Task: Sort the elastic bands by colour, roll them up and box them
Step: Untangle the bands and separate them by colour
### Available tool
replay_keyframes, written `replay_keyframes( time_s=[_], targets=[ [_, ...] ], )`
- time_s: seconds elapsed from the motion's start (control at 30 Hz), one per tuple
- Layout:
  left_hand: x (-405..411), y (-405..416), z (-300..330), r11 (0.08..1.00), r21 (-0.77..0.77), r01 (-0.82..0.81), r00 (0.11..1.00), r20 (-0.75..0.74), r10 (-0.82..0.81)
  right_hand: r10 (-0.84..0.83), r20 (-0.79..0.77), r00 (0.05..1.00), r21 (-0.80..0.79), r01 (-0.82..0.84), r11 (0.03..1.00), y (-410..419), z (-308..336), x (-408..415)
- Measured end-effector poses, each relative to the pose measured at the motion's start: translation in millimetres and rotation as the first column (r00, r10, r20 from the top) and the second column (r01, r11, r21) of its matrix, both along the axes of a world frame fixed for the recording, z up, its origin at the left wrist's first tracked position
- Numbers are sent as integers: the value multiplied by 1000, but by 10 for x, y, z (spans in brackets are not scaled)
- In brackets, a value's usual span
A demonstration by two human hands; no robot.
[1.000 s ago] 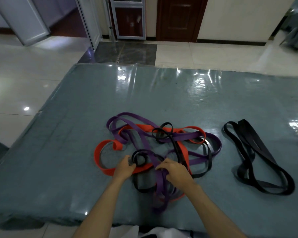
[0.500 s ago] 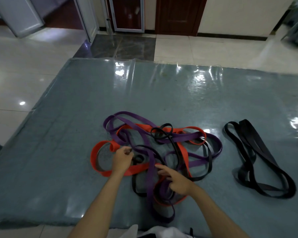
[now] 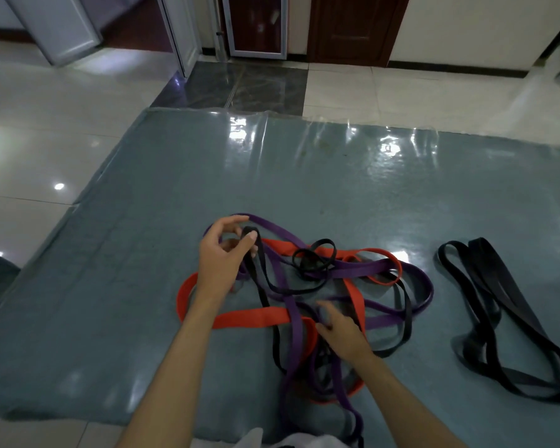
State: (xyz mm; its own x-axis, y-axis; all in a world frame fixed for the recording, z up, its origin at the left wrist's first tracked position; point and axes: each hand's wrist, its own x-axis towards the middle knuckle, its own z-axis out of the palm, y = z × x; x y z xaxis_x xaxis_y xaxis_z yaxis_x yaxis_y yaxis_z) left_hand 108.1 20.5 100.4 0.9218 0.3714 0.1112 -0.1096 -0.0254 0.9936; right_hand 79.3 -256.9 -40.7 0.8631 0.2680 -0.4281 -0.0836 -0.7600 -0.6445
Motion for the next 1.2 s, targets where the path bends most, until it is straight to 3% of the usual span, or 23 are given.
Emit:
replay_keyframes(
  time_s=[0.07, 0.13, 0.23, 0.3, 0.37, 0.53, 0.63, 0.77, 0.9, 1.03, 1.13, 1.2],
  targets=[
    [-20, 2, 47, 996, 43, 77, 997, 17, -78, 37, 32, 999, -87, -34, 996, 65, 32, 54],
    [-32, 30, 42, 981, 75, 181, 984, -15, -180, 0, 64, 998, -68, 4, 998, 123, 44, 98],
    [-22, 77, -60, 907, 261, 332, 925, -281, -257, -42, 135, 990, -19, 45, 999, 181, 36, 168],
    [-30, 88, -177, 838, 358, 411, 851, -482, -211, -62, 104, 993, 32, 58, 998, 208, 48, 241],
    [-58, 92, -285, 804, 428, 413, 815, -567, -116, -89, 50, 995, 84, 85, 993, 218, 61, 326],
    [-89, 152, -406, 773, 551, 313, 787, -606, 114, -64, -46, 997, 149, 70, 986, 179, 61, 515],
    [-61, 225, -441, 727, 622, 292, 776, -598, 199, -73, -86, 994, 100, 82, 992, 178, 67, 629],
    [-21, 294, -495, 727, 633, 267, 773, -591, 231, -302, -51, 952, 190, 306, 933, 222, 118, 718],
    [13, 239, -596, 546, 752, 369, 728, -599, 334, -492, 61, 869, 381, 435, 816, 301, 317, 764],
    [195, -11, -678, 601, 703, 381, 846, -528, 81, -428, 304, 851, 450, 268, 852, 478, 424, 792],
    [342, -248, -752, 663, 542, 516, 814, -550, -185, -249, 543, 802, 387, 25, 922, 647, 455, 810],
    [414, -348, -793, 760, 364, 538, 781, -553, -289, -135, 592, 795, 368, -118, 922, 748, 488, 818]
  ],
)
